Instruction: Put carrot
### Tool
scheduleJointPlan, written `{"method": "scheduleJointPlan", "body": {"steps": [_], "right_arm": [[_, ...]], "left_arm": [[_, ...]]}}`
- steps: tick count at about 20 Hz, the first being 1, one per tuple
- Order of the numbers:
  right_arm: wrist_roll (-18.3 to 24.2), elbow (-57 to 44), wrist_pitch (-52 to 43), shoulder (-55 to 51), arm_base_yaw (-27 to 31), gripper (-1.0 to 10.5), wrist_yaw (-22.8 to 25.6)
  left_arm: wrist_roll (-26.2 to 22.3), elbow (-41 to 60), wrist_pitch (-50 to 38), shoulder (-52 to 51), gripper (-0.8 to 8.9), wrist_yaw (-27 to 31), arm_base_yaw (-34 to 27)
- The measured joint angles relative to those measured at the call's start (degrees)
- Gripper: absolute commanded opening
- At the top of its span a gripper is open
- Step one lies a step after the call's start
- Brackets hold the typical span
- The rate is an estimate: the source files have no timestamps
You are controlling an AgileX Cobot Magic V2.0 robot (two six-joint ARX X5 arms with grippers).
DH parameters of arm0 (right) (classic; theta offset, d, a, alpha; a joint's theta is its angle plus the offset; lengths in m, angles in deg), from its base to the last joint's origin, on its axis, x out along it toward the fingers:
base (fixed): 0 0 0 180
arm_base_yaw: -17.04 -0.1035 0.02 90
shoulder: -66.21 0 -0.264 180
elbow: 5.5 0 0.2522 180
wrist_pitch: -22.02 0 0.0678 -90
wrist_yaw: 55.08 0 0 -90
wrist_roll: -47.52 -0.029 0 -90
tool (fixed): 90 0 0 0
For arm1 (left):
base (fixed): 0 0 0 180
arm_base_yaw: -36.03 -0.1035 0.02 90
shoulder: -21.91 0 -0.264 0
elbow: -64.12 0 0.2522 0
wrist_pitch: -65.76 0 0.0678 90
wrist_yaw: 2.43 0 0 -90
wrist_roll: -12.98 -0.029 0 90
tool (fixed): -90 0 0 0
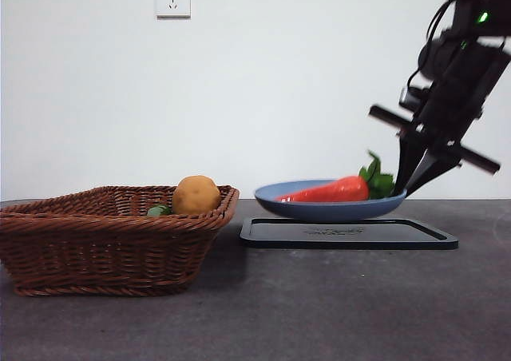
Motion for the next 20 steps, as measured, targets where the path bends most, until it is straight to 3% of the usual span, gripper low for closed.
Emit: {"method": "scheduleJointPlan", "body": {"steps": [4,10,14,17,20], "right_arm": [[-1.68,2.64,-0.22,5.01,0.94,0.1,-0.11],[-2.14,2.67,-0.31,5.18,2.03,2.1,-0.33],[-2.12,2.67,-0.98,5.05,2.51,2.1,-0.96],[-1.38,2.67,2.12,1.88,3.37,2.0,-3.43],[2.03,2.69,8.9,-5.92,3.58,1.1,-3.45]], "left_arm": [[0.0,0.0,0.02,0.48,2.71,1.51,0.0],[0.0,0.0,0.02,0.48,2.71,1.51,0.0],[0.0,0.02,0.04,0.48,2.71,1.86,0.0],[-0.22,0.02,0.02,0.48,2.7,6.93,0.0],[-2.32,0.02,-0.63,0.48,2.41,12.39,-1.11]]}}
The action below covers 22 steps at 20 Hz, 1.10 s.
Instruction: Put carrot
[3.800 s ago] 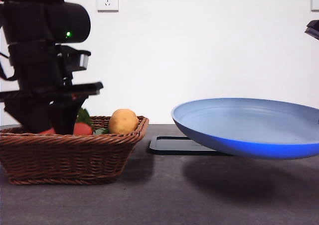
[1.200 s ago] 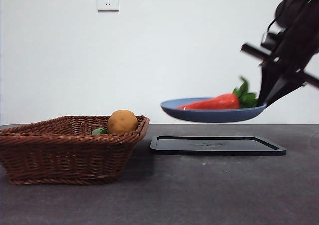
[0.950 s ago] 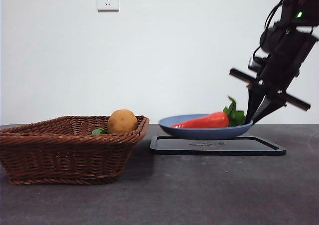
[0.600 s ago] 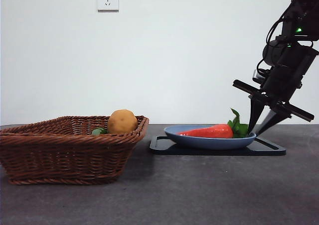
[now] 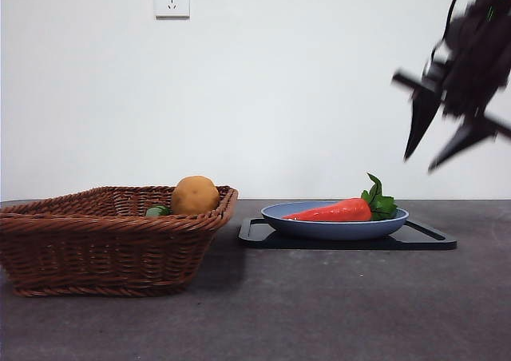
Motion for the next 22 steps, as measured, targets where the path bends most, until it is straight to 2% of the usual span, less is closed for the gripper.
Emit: {"method": "scheduleJointPlan", "body": {"steps": [3,4,6,7,10,13,16,20,22], "right_arm": [[4.7,0.24,9.46,-7.19,-1.77,0.2,0.07],[6.38,0.24,12.22,-8.96,-2.82,0.0,0.09],[9.38,0.22,15.8,-13.62,-5.73,0.0,0.96],[10.12,-0.04,15.87,-16.59,-7.52,0.0,3.02],[10.4,-2.16,13.62,-26.95,-14.84,0.0,15.76],[9.88,-10.49,3.06,-37.53,-23.26,0.0,26.05],[9.57,-24.2,-12.0,-48.54,-30.01,0.0,33.86],[9.55,-47.1,-33.22,-62.88,-34.53,0.0,43.12],[9.51,-57.48,-41.57,-68.35,-35.08,0.0,44.92]], "left_arm": [[-4.0,-0.02,-0.94,0.0,0.37,2.51,-2.95],[-5.55,0.0,-1.29,0.02,0.01,2.56,-4.17],[-8.63,0.0,-1.79,0.02,0.06,2.56,-7.06],[-10.03,0.0,-1.79,0.02,0.06,2.49,-9.03],[-11.82,0.07,-1.31,0.0,0.06,0.96,-16.87],[-12.33,4.13,-5.57,-2.01,0.06,-4.07,-23.52],[-12.33,14.95,-15.85,-8.9,0.06,-8.55,-27.39],[-11.58,30.8,-27.43,-21.51,0.06,-9.25,-28.79],[-9.81,38.01,-30.49,-28.85,0.06,-9.25,-28.96]]}}
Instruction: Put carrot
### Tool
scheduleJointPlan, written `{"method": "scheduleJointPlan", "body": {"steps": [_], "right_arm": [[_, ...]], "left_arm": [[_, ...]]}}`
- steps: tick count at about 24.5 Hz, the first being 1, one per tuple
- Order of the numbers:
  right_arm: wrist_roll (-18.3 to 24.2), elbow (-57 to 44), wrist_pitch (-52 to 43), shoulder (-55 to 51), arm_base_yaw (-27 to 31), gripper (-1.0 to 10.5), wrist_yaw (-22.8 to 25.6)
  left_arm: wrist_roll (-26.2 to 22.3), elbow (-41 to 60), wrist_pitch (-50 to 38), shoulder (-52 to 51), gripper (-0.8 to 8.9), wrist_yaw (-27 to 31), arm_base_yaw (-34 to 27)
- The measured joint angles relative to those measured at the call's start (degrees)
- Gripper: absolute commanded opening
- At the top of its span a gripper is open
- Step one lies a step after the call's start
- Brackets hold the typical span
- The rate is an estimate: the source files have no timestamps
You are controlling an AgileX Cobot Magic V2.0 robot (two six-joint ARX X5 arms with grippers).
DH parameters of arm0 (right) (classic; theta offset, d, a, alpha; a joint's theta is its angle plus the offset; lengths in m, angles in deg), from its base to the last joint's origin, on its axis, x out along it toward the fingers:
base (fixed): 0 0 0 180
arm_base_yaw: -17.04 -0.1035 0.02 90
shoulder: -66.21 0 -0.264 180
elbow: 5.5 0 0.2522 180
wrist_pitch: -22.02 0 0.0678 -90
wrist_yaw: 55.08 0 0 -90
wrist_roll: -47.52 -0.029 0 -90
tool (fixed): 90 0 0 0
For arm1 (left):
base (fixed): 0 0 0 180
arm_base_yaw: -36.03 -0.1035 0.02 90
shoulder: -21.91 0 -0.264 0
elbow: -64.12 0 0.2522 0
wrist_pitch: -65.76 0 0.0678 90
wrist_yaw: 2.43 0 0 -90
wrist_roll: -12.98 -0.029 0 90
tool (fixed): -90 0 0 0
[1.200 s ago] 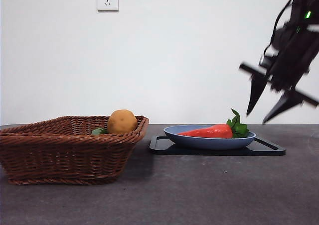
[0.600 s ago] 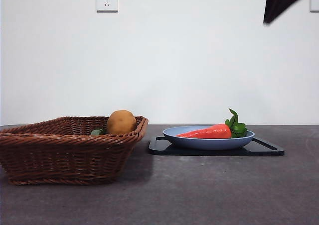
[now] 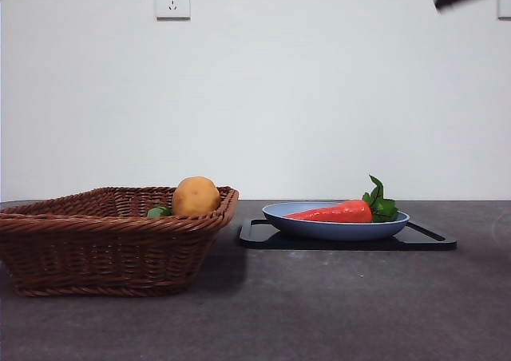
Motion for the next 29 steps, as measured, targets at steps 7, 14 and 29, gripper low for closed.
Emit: {"method": "scheduleJointPlan", "body": {"steps": [7,14,29], "right_arm": [[-2.58,-10.05,-7.52,-4.57,0.39,0.0,0.13],[-2.86,-10.05,-7.52,-4.68,0.39,0.0,0.11],[-2.97,-10.05,-7.54,-4.68,0.39,0.0,0.11]], "left_arm": [[2.34,5.01,0.59,-9.64,0.08,-0.22,0.02],[2.67,5.03,0.63,-8.63,0.08,-0.24,0.02],[0.98,6.47,8.59,-21.33,0.08,-0.22,-9.38]]}}
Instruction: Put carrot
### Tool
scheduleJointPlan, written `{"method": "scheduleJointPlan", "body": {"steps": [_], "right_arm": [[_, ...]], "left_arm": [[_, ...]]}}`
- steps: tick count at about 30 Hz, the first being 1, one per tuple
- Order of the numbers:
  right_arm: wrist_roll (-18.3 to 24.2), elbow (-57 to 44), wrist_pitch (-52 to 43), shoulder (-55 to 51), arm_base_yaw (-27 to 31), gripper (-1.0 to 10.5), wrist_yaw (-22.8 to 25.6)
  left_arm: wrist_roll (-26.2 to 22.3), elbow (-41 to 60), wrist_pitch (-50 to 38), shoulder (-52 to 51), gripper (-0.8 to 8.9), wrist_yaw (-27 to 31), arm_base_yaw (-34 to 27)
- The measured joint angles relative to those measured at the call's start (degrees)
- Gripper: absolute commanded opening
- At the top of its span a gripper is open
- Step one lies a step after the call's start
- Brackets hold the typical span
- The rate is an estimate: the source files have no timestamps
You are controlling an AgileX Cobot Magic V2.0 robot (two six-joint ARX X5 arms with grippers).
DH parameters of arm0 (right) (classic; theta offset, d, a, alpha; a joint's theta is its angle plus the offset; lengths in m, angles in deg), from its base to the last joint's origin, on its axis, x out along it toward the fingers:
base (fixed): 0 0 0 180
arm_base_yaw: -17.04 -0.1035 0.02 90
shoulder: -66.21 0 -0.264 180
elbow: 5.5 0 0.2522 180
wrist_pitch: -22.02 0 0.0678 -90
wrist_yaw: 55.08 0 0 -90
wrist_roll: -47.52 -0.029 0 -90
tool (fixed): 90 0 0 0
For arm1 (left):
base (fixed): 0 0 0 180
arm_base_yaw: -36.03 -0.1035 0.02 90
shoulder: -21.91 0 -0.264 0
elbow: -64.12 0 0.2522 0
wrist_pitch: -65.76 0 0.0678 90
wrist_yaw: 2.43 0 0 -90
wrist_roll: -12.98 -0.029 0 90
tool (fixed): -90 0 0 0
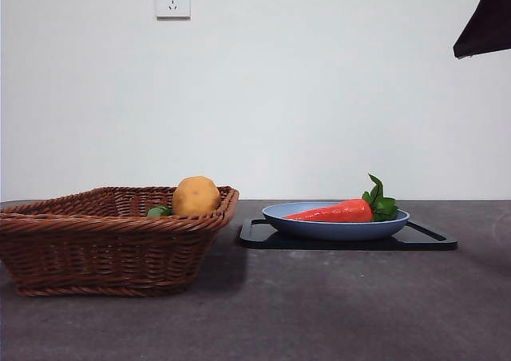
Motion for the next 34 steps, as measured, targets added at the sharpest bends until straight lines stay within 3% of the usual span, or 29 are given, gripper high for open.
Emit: {"method": "scheduleJointPlan", "body": {"steps": [5,9,20,34], "right_arm": [[0.0,0.0,0.0,0.0,0.0,0.0,0.0],[0.0,0.0,-0.04,0.0,0.0,0.0,0.0],[0.0,0.0,-0.04,0.0,0.0,0.0,0.0],[0.0,0.0,-0.02,0.0,0.0,0.0,0.0]], "left_arm": [[-0.5,7.02,-0.39,-5.66,0.08,-0.02,-12.59],[-0.5,11.85,-2.03,-7.91,0.08,-0.11,-17.33],[-0.5,24.72,-11.54,-7.82,0.08,-7.85,-18.23],[-0.48,25.81,-14.88,-7.82,0.08,-10.14,-18.27]]}}
